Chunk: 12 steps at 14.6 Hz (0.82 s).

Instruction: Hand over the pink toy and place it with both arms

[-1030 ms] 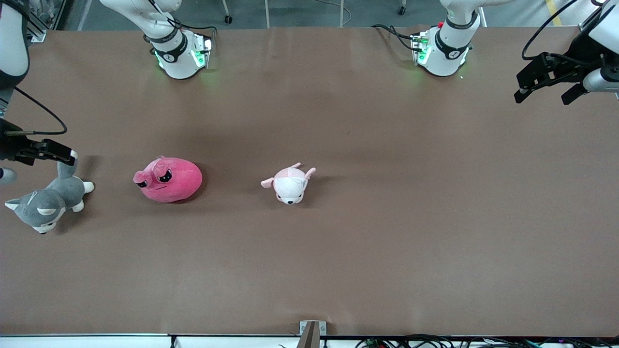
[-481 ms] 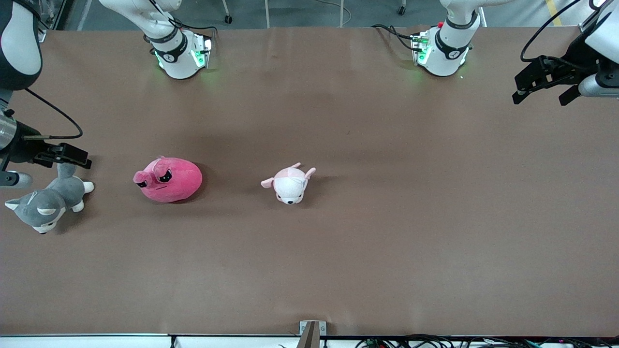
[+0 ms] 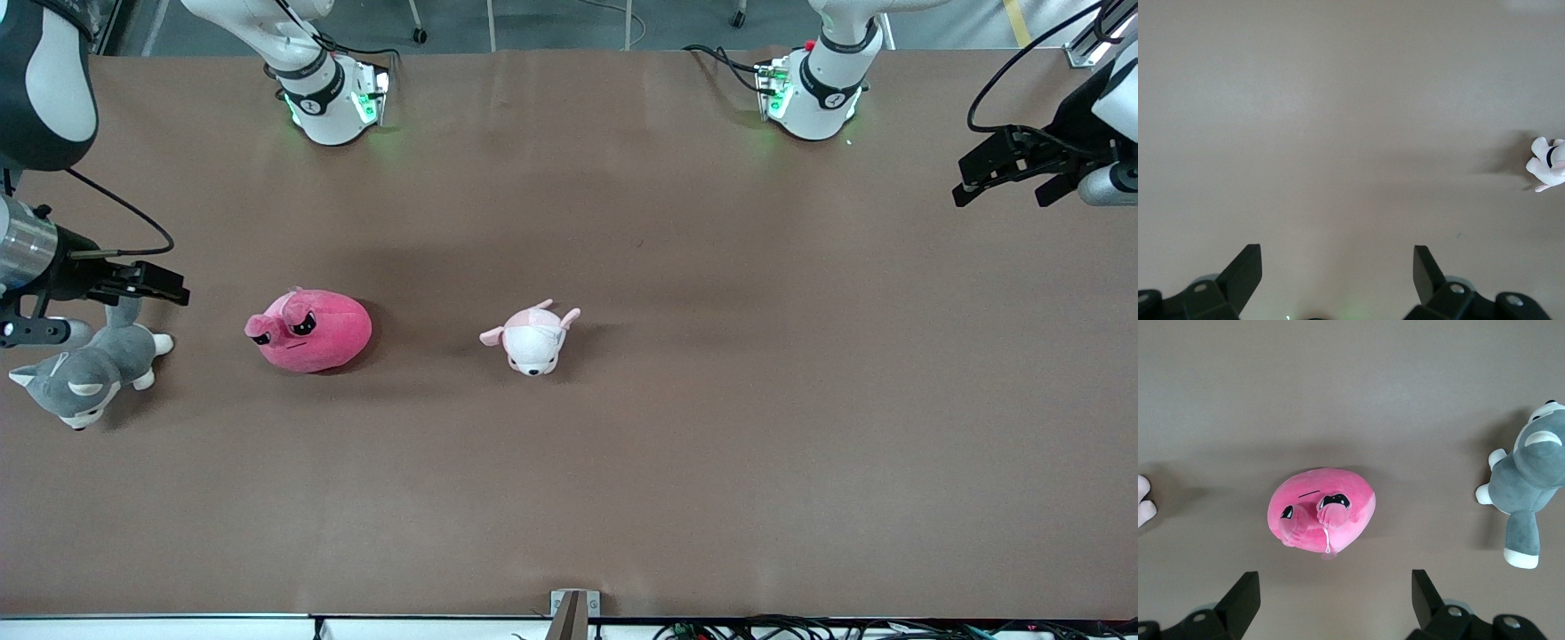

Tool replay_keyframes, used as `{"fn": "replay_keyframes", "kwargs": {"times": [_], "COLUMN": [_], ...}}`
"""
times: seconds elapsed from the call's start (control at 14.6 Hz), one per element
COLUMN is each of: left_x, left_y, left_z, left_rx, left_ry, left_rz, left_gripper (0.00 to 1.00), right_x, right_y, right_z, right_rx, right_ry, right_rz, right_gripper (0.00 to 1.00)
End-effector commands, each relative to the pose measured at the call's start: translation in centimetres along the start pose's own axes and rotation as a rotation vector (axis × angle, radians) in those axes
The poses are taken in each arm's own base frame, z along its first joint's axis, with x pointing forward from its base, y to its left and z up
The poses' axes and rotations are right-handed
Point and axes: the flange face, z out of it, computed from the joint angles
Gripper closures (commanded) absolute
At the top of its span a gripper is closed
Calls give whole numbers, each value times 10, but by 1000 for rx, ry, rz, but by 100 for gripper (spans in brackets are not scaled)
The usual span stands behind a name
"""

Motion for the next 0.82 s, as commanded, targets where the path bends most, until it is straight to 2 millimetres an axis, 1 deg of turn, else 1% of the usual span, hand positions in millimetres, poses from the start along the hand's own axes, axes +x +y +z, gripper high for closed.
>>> {"fn": "replay_keyframes", "kwargs": {"times": [0.0, 0.07, 0.14, 0.27, 0.34, 0.41, 0.76], "left_x": [0, 0, 0, 0, -1, -1, -1], "left_y": [-4, -5, -5, -4, -4, -3, -6], "left_z": [-9, -10, -10, -10, -10, -10, -11], "left_rx": [-11, -10, -10, -8, -8, -10, 2], "left_ry": [-2, 0, 0, 0, 2, 1, 5], "left_rz": [-13, -14, -14, -13, -13, -11, -14], "left_gripper": [0, 0, 0, 0, 0, 0, 0], "right_x": [-11, -17, -21, -26, -29, -37, -83], "right_y": [-5, -15, -16, -5, 5, 10, 10], "right_z": [-18, -24, -31, -38, -40, -42, -52], "right_rx": [-1, -6, -6, -4, -2, -1, 3], "right_ry": [-4, -1, 10, 22, 24, 26, 35], "right_rz": [3, -12, -14, 5, 22, 31, 32], "right_gripper": [0, 0, 0, 0, 0, 0, 0]}}
